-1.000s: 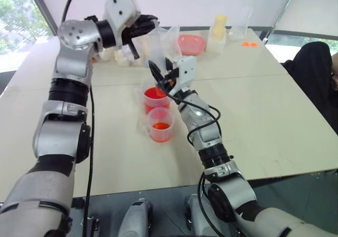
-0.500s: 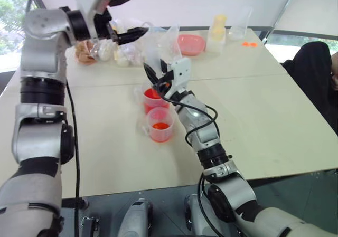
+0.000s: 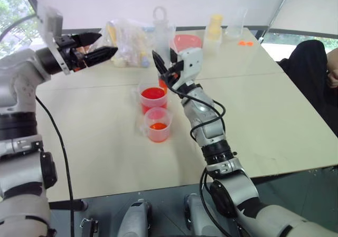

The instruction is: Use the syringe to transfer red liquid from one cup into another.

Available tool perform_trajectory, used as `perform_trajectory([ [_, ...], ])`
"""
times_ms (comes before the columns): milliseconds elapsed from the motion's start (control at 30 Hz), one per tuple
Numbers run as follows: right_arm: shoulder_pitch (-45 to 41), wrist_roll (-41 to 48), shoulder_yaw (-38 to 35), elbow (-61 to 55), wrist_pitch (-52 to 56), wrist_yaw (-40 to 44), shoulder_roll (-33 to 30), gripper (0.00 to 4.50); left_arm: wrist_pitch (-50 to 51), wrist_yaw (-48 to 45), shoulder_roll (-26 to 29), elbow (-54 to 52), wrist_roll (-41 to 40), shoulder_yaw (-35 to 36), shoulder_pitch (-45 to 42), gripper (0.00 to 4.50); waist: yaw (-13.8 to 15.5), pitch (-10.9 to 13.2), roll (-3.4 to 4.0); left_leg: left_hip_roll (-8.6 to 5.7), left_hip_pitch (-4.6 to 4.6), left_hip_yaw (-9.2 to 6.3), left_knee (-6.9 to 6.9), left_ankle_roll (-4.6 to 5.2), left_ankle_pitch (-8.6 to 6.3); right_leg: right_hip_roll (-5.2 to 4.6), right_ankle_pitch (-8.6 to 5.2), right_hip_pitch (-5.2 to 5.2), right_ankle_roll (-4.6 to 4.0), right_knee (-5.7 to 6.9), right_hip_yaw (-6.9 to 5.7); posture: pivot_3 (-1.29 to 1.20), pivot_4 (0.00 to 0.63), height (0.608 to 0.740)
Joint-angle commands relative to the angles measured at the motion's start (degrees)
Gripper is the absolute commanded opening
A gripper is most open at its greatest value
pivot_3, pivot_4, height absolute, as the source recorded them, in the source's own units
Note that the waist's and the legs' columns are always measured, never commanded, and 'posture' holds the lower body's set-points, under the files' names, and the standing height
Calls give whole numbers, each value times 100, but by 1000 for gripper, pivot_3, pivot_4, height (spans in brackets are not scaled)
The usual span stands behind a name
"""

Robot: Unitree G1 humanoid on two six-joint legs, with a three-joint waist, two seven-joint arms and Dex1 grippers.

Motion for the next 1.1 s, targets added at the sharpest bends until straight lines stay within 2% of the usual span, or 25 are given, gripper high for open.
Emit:
perform_trajectory([
  [33,-355,527,-173,-1110,448,-27,62,1554,-31,168,4,-390,-168,153,102,4466,2,0,0,0,0,0,0,-1,0,0,0,0,0,0,0,0,150,740],
  [167,-54,1173,-153,-2548,1582,-182,33,1554,-51,286,-76,-503,-233,136,202,4466,25,0,0,1,-2,-1,-1,-2,1,-3,0,-4,0,0,0,0,150,740],
  [367,1155,1539,380,-3930,2780,-195,-215,1554,-140,219,-207,-545,-247,-61,190,4466,124,-3,-2,-4,2,5,-2,-2,1,-6,0,2,-1,-4,0,0,150,740],
  [600,1833,1512,663,-4034,2936,-204,-152,1554,-451,-108,-252,-223,-33,-525,-103,4466,137,-3,-3,-7,4,7,2,-3,2,-5,0,3,-2,-8,-1,0,150,740],
  [733,1813,1393,664,-3925,2811,-260,-139,1554,-159,-391,-274,-382,-434,-502,-566,4466,133,-2,-4,-6,3,7,2,-2,2,-2,0,1,-2,-8,-1,0,150,740],
  [900,1823,1245,758,-3800,2647,-230,-149,1554,-137,-270,-508,-199,-641,-401,-1293,4466,140,-2,-5,-7,3,6,5,-2,2,-3,0,6,-1,-11,-1,0,150,740],
  [1100,1808,1090,869,-3636,2432,-174,-141,1554,-749,-420,-649,388,-186,-772,-1670,4466,126,-2,-4,-3,9,6,4,-2,2,5,-1,5,-2,-6,1,0,150,740],
])
